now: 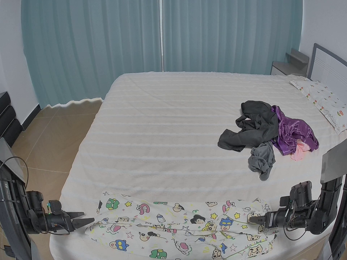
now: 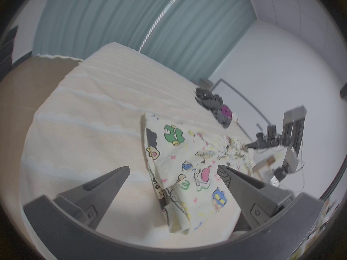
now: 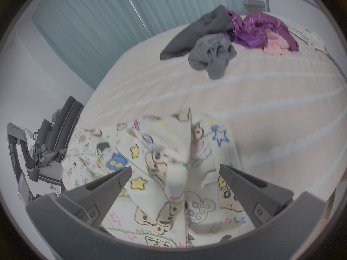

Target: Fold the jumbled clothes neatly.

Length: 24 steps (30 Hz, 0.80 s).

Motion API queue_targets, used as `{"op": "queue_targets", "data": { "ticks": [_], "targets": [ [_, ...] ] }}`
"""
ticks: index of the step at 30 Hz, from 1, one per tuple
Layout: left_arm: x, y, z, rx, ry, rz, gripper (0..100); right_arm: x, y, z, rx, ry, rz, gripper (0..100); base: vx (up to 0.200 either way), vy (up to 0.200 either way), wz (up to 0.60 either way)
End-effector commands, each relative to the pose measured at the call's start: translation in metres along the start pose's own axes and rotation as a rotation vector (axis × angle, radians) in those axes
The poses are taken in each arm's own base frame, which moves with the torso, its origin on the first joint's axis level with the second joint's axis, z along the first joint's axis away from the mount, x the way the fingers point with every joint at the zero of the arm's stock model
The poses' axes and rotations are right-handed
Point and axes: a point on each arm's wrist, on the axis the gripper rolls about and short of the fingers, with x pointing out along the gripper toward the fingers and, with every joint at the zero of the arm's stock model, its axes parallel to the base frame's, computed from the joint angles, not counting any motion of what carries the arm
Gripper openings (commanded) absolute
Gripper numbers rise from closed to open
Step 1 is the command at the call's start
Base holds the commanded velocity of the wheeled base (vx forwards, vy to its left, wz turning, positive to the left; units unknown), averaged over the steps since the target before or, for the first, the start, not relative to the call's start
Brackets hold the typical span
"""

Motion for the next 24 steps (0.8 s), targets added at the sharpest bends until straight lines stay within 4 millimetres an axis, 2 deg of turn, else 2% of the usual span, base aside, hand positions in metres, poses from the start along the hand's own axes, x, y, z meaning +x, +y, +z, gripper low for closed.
{"op": "queue_targets", "data": {
  "ticks": [1,5,13,24],
  "targets": [
    [-0.023,-0.008,0.017,-0.183,-0.099,-0.027,100,-0.027,0.008,0.014,0.004,-0.125,0.044,100,0.0,0.0,0.0],
    [-0.023,-0.013,0.022,-0.272,-0.098,-0.043,100,-0.02,0.006,0.007,0.01,-0.055,0.048,100,0.0,0.0,0.0],
    [-0.022,-0.013,0.019,-0.276,-0.092,-0.043,100,-0.012,0.007,0.001,0.063,0.012,0.122,100,0.0,0.0,0.0],
    [-0.021,-0.011,0.018,-0.251,-0.089,-0.041,100,0.001,0.009,-0.006,0.048,0.052,0.13,100,0.0,0.0,0.0]
  ]
}}
